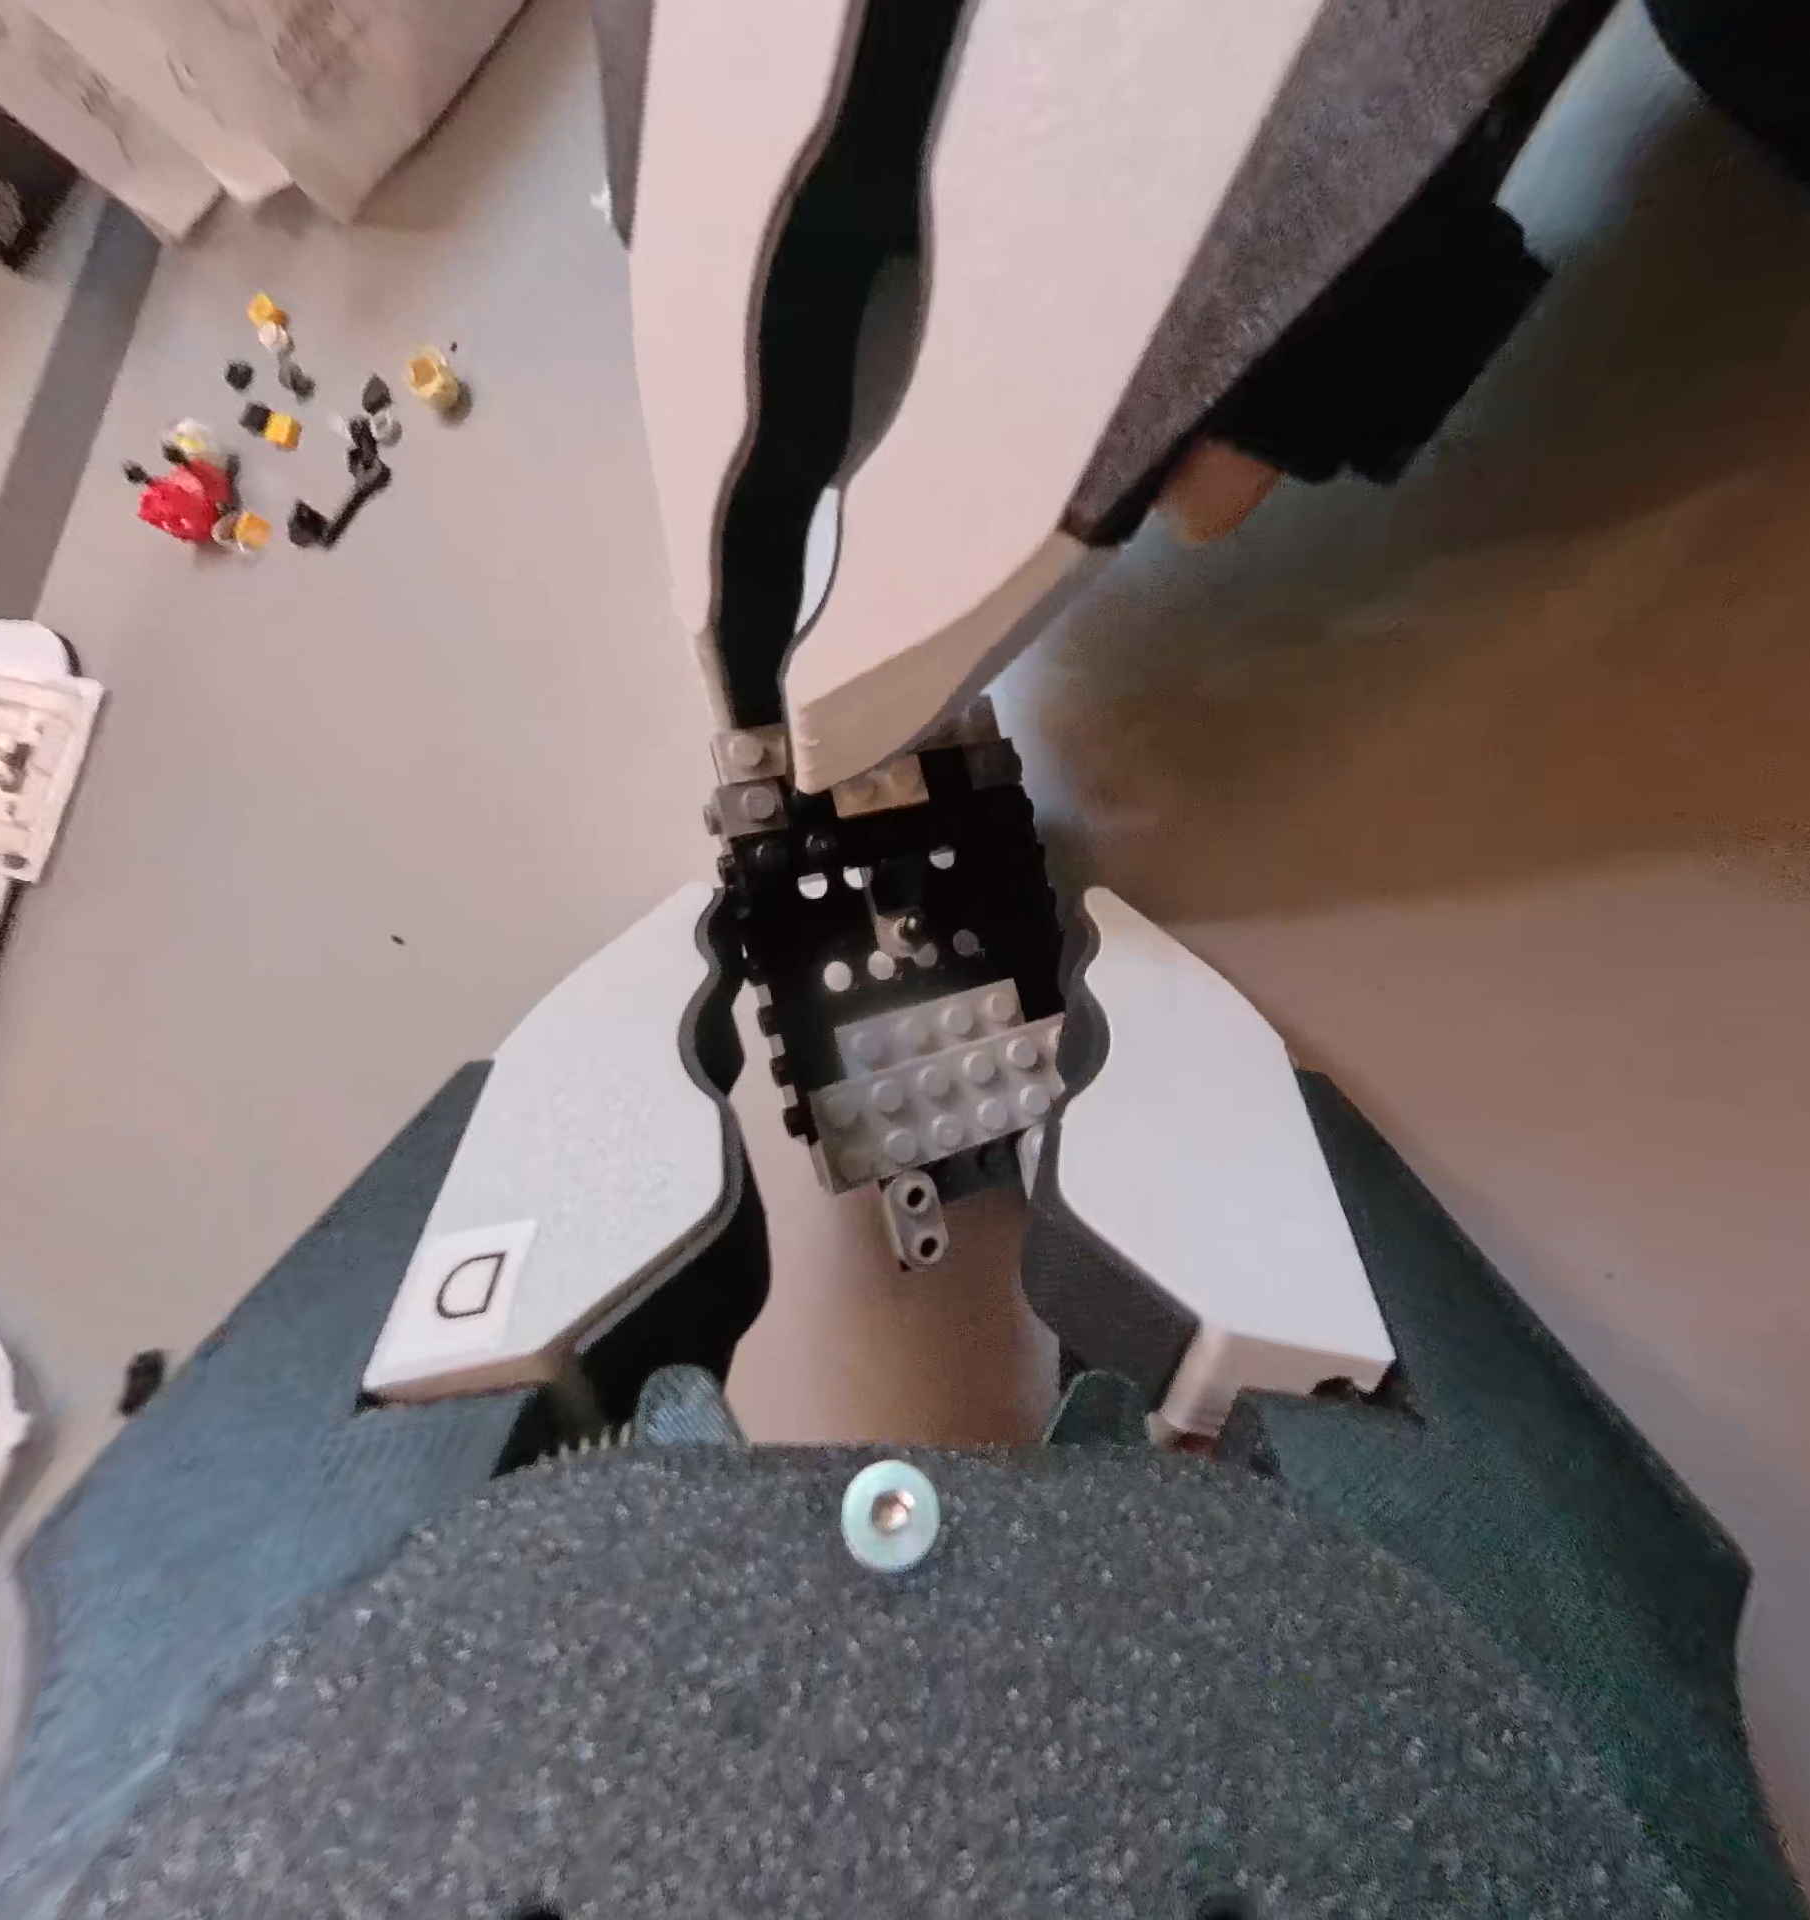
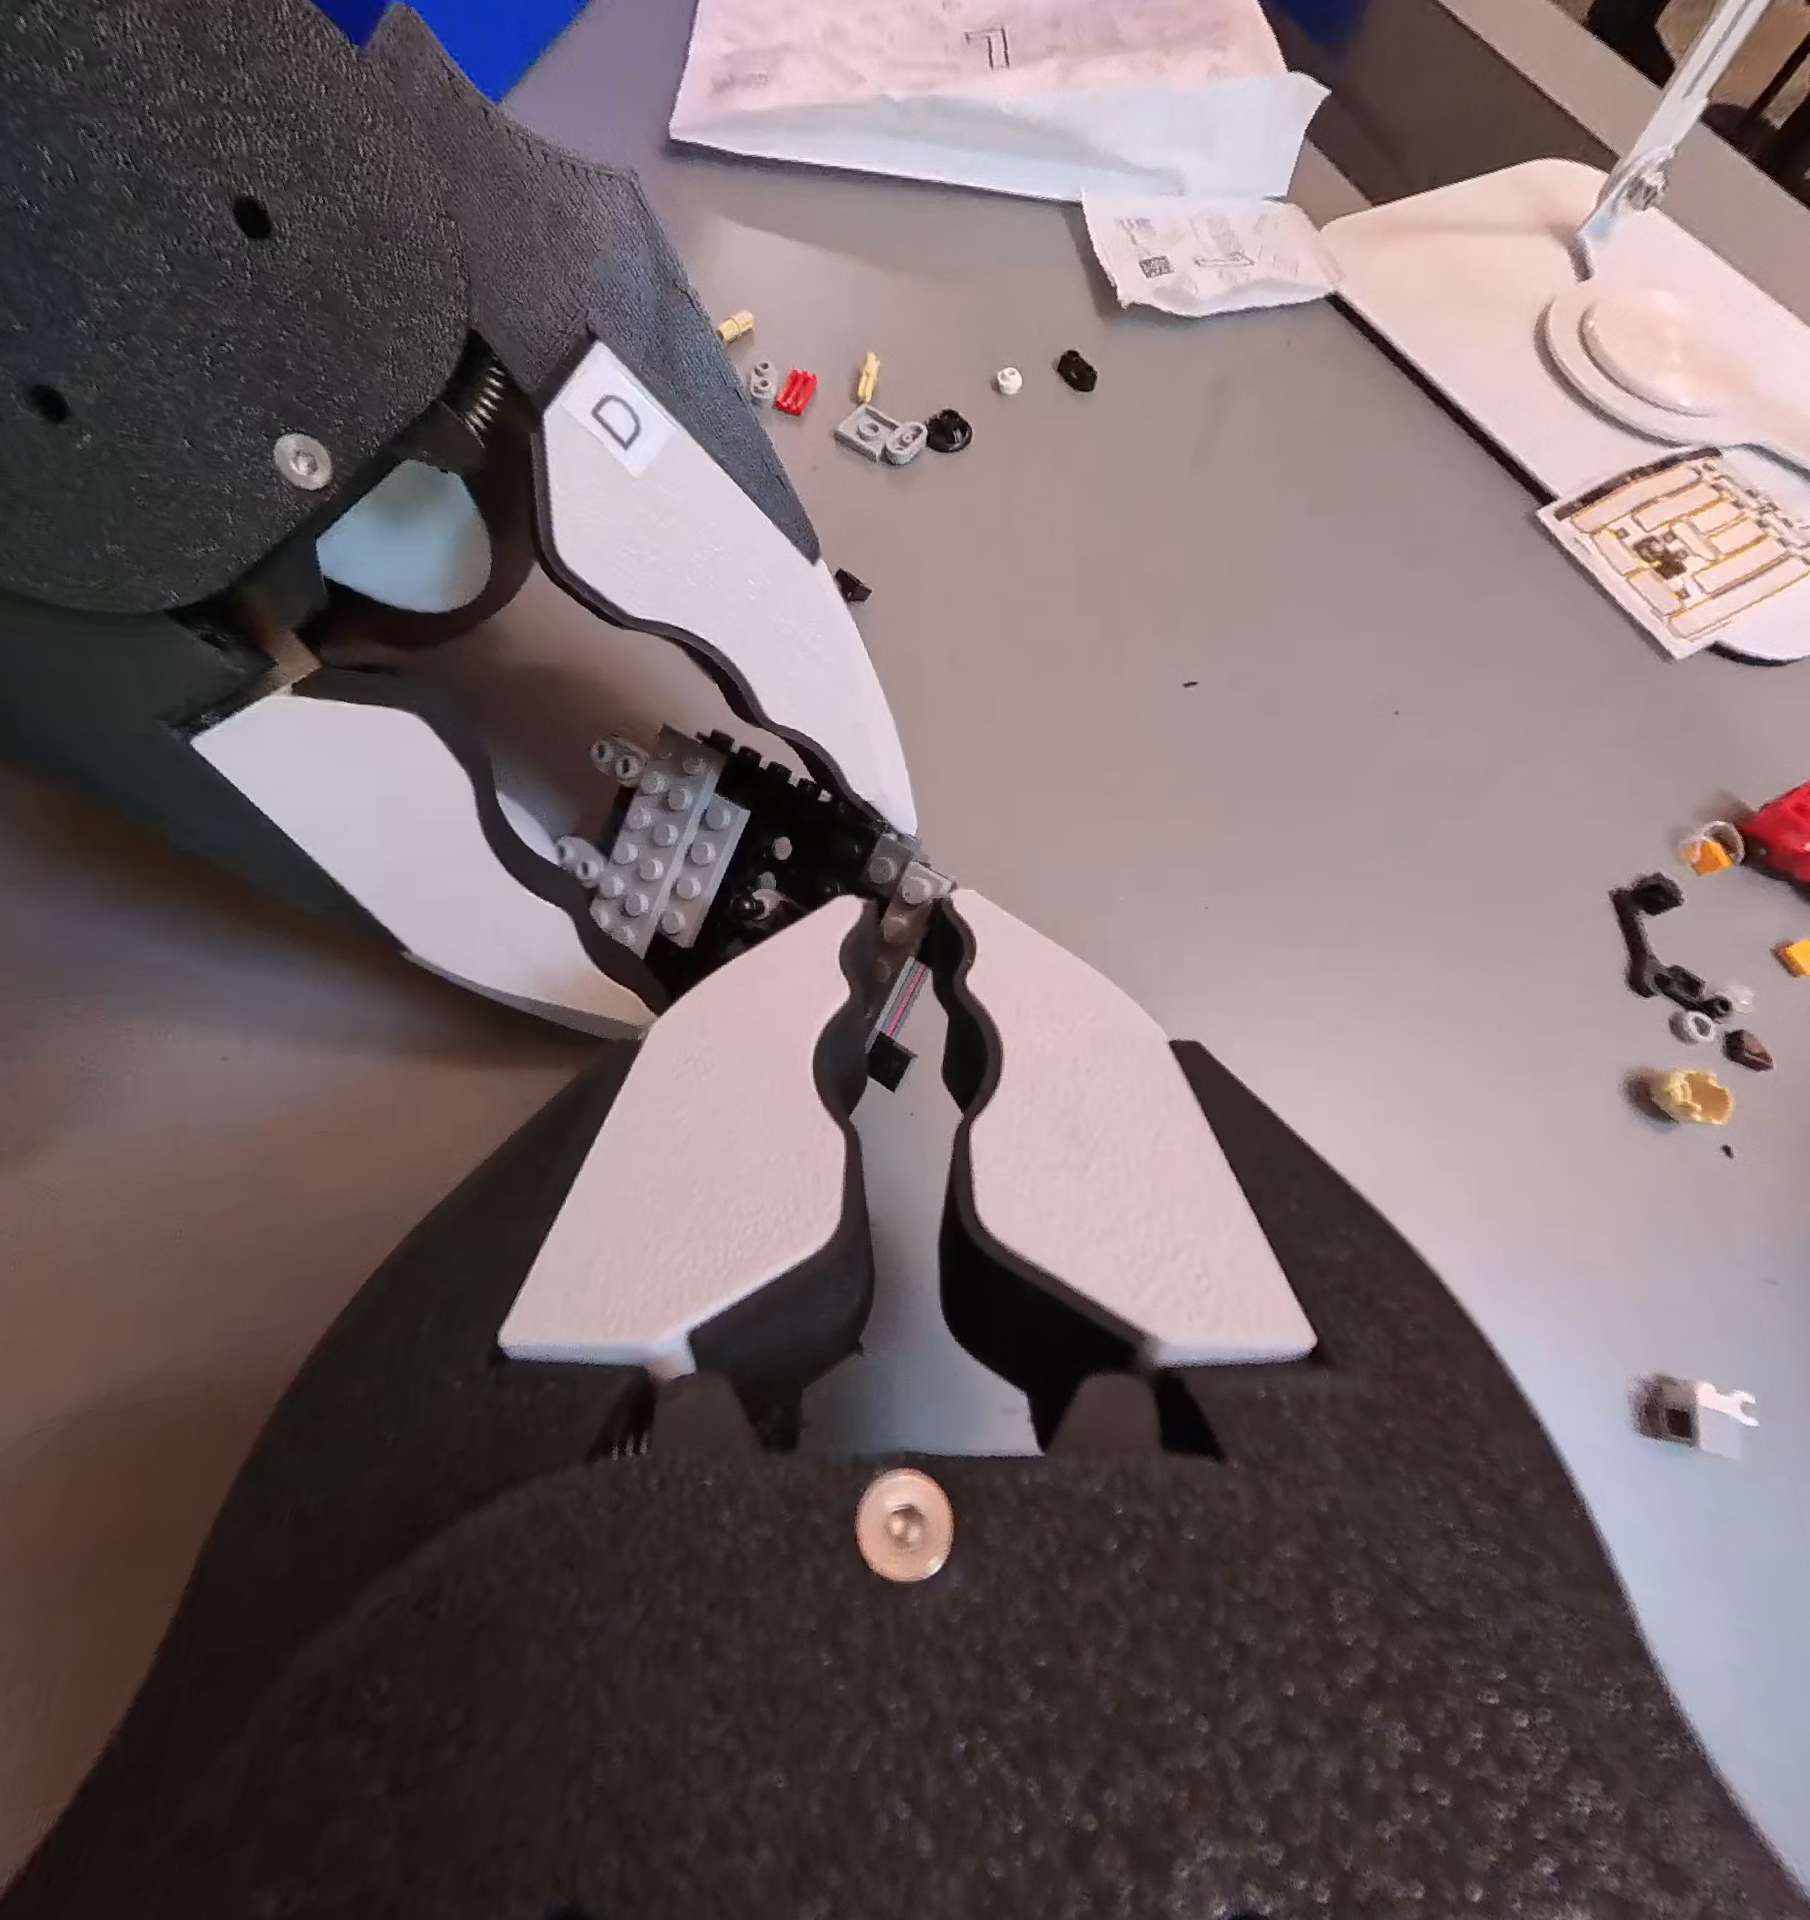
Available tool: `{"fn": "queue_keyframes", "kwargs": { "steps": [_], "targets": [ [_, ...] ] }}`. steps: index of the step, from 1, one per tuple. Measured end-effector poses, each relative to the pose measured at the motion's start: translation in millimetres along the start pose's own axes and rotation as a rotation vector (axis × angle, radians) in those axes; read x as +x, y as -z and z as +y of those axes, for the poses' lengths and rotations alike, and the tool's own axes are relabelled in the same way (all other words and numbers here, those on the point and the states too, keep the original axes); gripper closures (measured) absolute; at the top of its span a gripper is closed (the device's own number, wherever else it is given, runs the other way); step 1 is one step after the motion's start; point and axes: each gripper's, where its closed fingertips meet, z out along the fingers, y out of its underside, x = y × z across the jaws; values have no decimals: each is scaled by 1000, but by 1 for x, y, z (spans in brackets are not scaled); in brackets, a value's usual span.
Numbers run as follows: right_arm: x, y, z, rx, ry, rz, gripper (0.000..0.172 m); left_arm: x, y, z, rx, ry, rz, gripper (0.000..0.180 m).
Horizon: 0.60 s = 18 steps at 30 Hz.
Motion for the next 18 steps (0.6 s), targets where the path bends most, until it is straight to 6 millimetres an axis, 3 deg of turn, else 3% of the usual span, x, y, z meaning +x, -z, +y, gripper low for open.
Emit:
{"fn": "queue_keyframes", "kwargs": {
  "steps": [5, 8, 11, 18],
  "targets": [
    [3, 6, -5, 33, -11, -16, 168, -3, 3, -4, 65, 224, 109, 122],
    [7, 13, -4, 37, -78, -68, 153, -16, 9, -5, 119, 261, 82, 121],
    [1, 11, -9, 71, -145, -126, 141, -21, 13, -9, 147, 210, 21, 121],
    [-3, 13, -13, 144, -315, -287, 148, -23, 22, -24, 232, 89, -65, 121]
  ]
}}
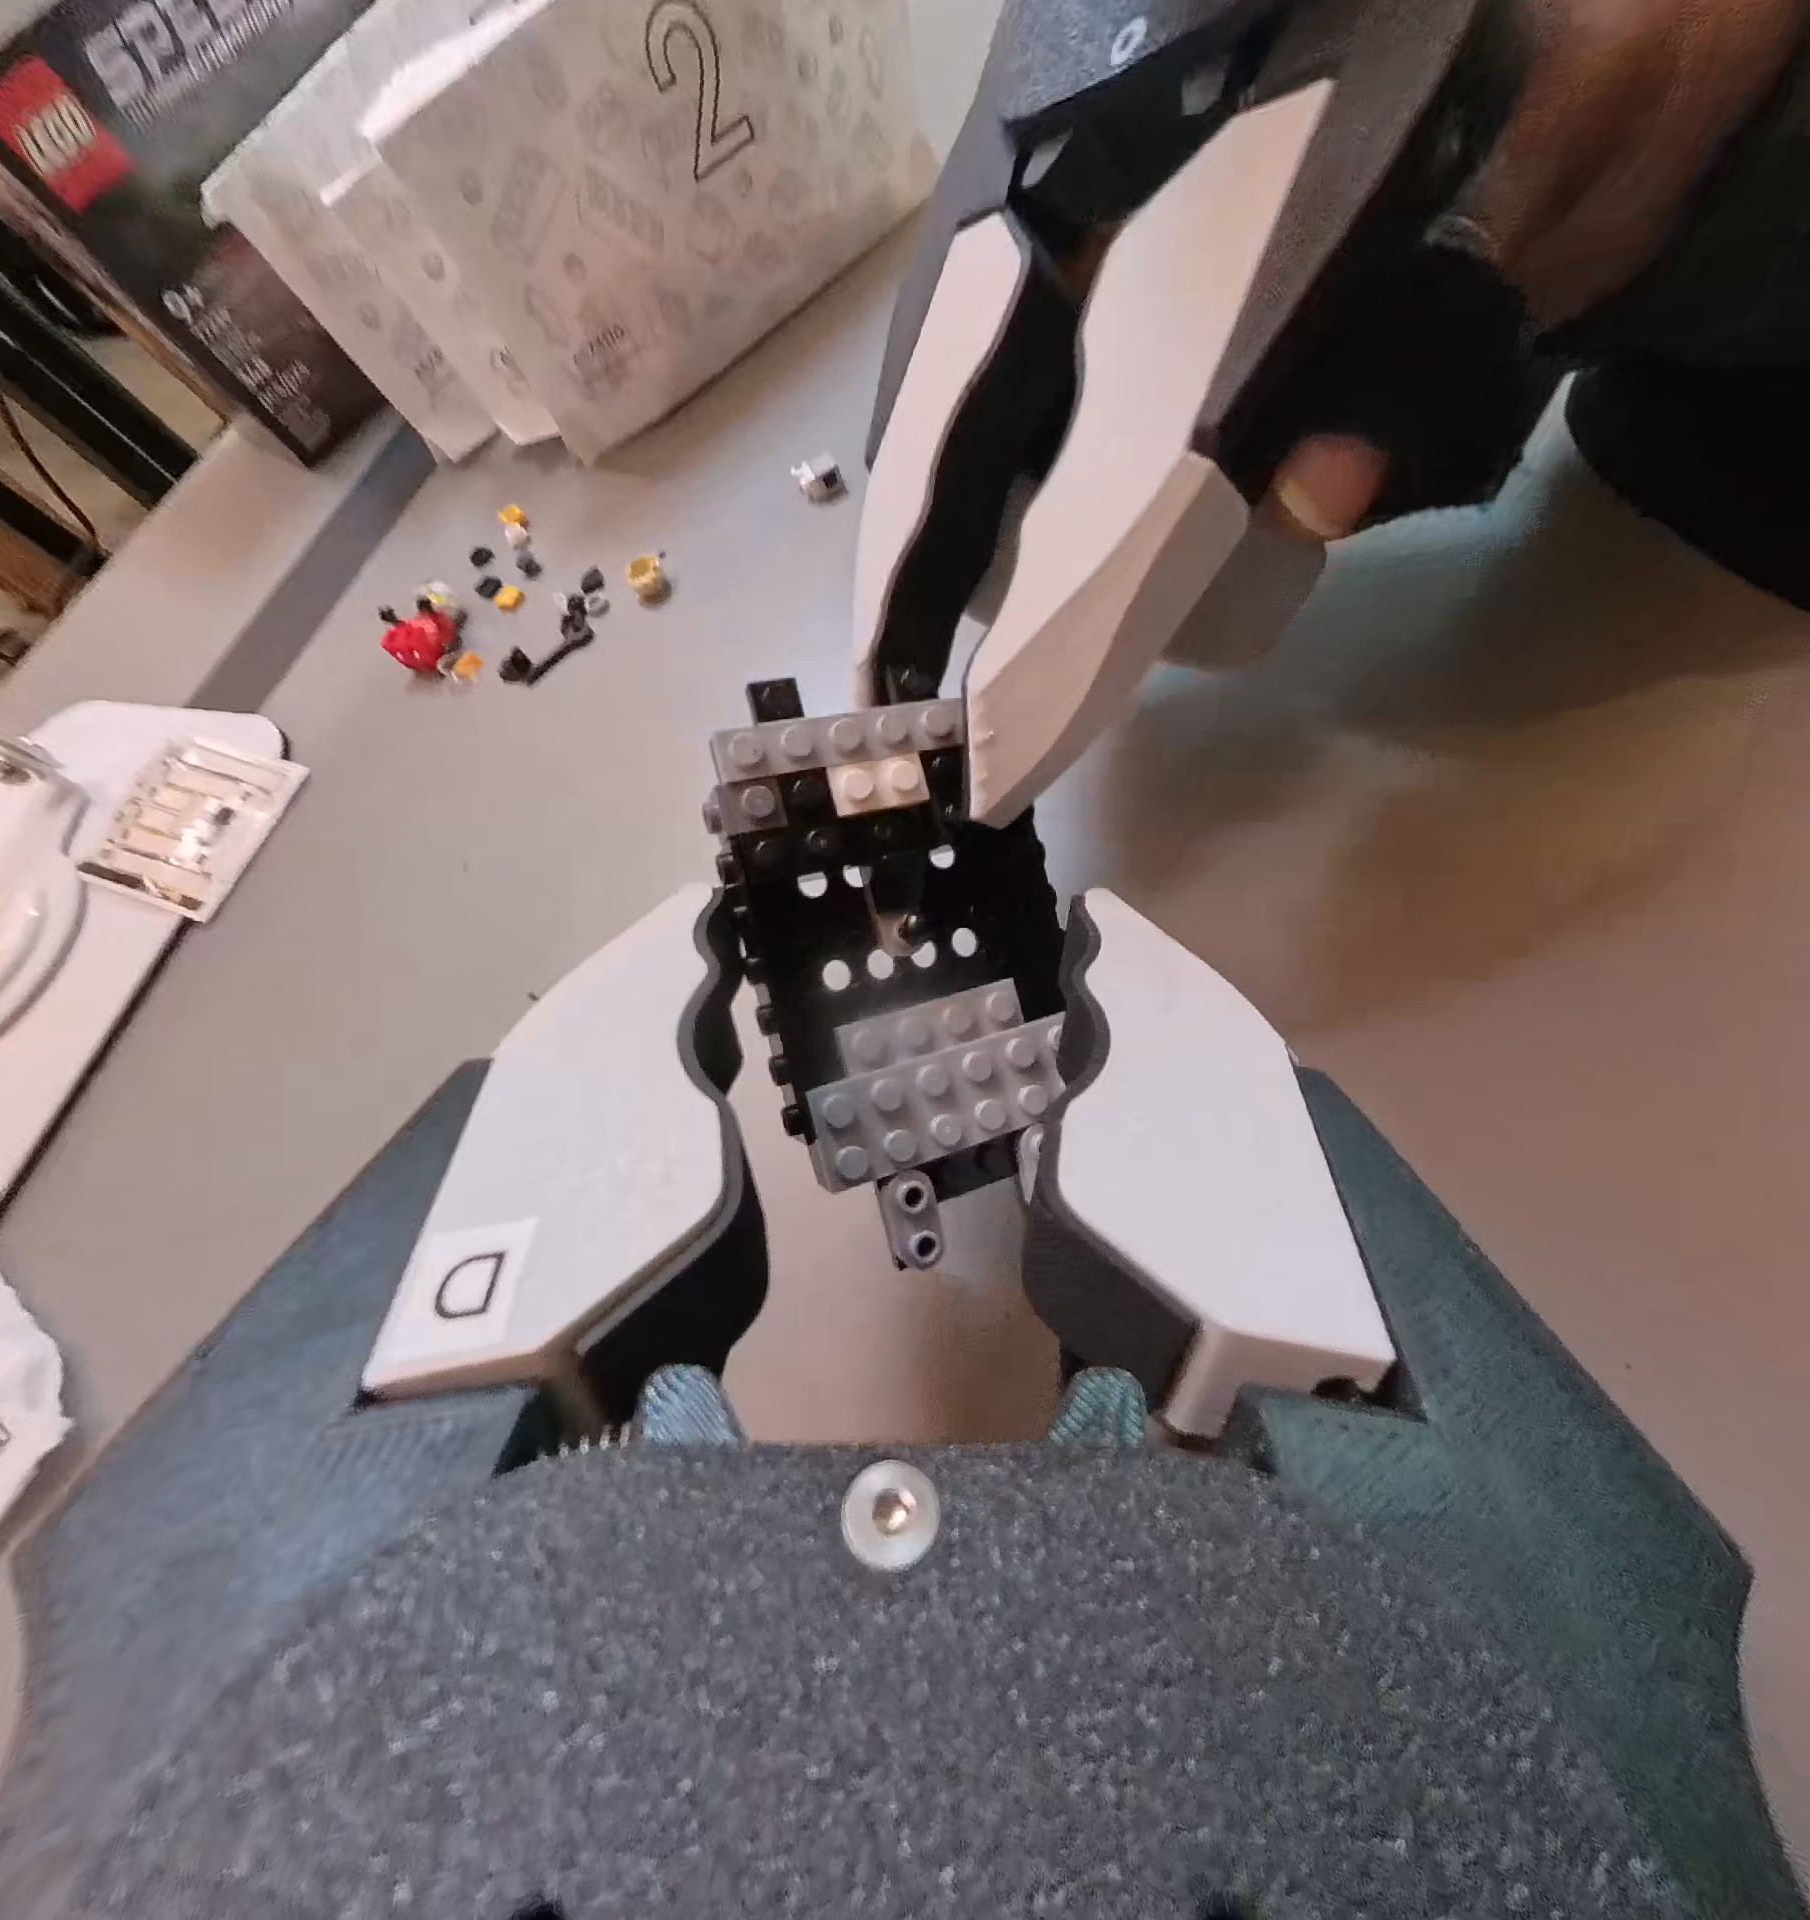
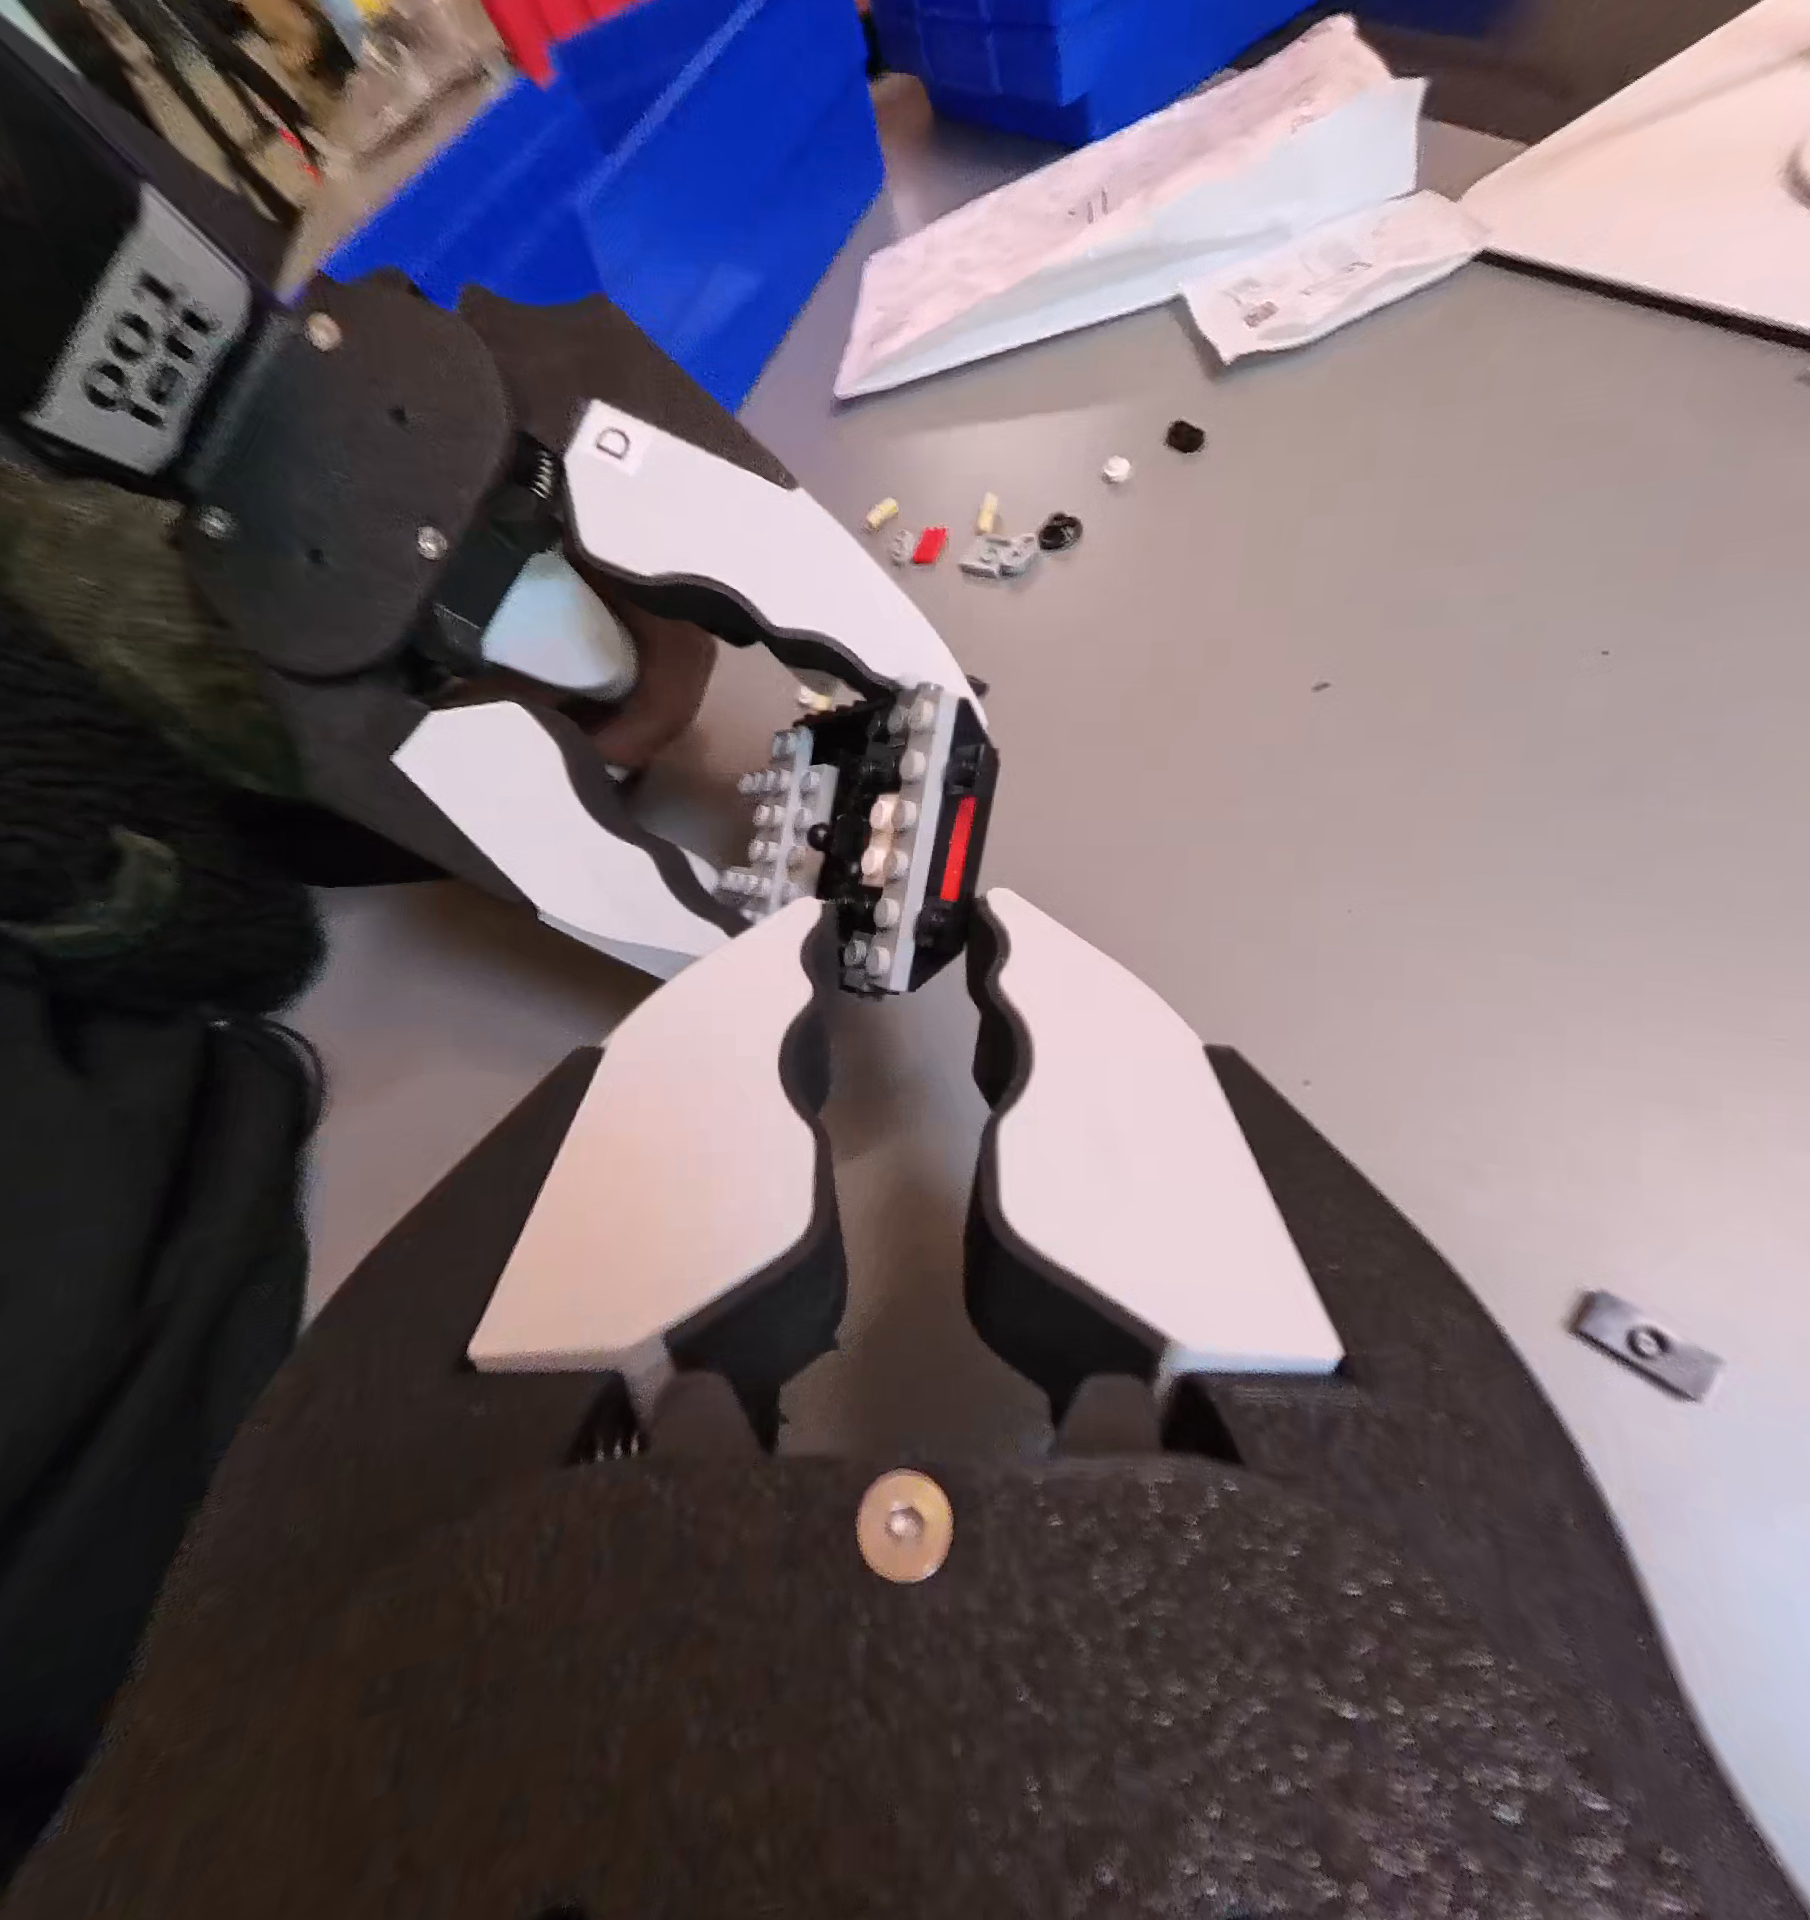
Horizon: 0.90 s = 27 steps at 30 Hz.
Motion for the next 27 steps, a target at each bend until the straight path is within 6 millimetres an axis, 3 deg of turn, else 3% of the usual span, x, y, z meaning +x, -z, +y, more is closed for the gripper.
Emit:
{"fn": "queue_keyframes", "kwargs": {
  "steps": [3, 6, 9, 13, 16, 21, 27],
  "targets": [
    [-4, 7, -7, 50, 44, -31, 154, 2, 2, -6, 65, -34, 17, 122],
    [-15, 17, -15, 76, 273, -30, 155, 12, 13, -19, 181, 90, 227, 107],
    [-33, 20, -12, 47, 490, -39, 155, 12, 26, -24, 252, 152, 344, 123],
    [-49, 15, -6, 13, 632, -42, 155, 35, 28, -19, 230, 80, 463, 158],
    [-44, 17, -10, 17, 684, 33, 155, 33, 24, -20, 231, -1, 358, 165],
    [-33, 30, -34, 133, 579, 106, 155, 12, 31, -35, 323, -2, 229, 167],
    [-37, 30, -42, 193, 534, 104, 162, 6, 36, -42, 370, -29, 166, 167]
  ]
}}
